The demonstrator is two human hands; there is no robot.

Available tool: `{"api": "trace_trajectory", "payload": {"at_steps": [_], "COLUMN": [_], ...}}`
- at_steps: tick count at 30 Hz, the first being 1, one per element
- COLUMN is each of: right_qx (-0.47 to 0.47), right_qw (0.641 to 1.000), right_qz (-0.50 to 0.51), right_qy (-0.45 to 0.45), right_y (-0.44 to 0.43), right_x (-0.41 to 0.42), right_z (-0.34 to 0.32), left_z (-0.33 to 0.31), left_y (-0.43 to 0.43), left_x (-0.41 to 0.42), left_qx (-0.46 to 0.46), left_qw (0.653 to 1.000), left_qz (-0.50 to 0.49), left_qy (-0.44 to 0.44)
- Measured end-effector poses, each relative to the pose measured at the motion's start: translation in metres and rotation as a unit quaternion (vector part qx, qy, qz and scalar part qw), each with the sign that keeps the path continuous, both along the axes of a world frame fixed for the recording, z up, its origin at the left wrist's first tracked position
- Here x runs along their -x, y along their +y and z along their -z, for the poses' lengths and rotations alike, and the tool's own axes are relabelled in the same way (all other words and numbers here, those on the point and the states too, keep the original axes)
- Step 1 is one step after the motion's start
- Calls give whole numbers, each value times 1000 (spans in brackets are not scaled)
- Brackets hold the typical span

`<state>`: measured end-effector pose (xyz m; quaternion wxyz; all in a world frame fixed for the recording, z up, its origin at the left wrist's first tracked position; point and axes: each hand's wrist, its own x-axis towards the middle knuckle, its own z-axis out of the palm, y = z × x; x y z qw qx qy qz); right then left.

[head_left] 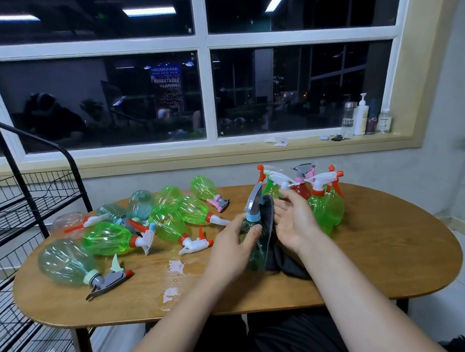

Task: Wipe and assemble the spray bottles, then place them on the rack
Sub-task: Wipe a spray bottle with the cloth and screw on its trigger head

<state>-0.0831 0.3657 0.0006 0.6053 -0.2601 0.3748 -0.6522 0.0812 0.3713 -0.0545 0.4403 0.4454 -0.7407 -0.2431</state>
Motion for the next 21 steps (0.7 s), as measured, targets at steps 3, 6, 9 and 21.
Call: {"api": "trace_trajectory", "payload": {"at_steps": [3,6,9,21], "right_qx": [17,80,137,92], "right_qw": [989,959,944,943], "right_qz": [60,107,120,255], "right_qy": [137,248,275,191], "right_y": [-1,1,3,-12], "right_x": [-1,-3,-3,7], "right_z": [-2,-5,-7,11], "left_z": [1,1,0,-5], "left_y": [-1,-1,0,3], "left_x": [-1,-1,-2,-1], "left_qx": [-3,-6,-9,-13], "left_qw": [1000,1000,1000,1000], "left_qz": [9,10,16,16], "left_qy": [-1,1,3,4]}}
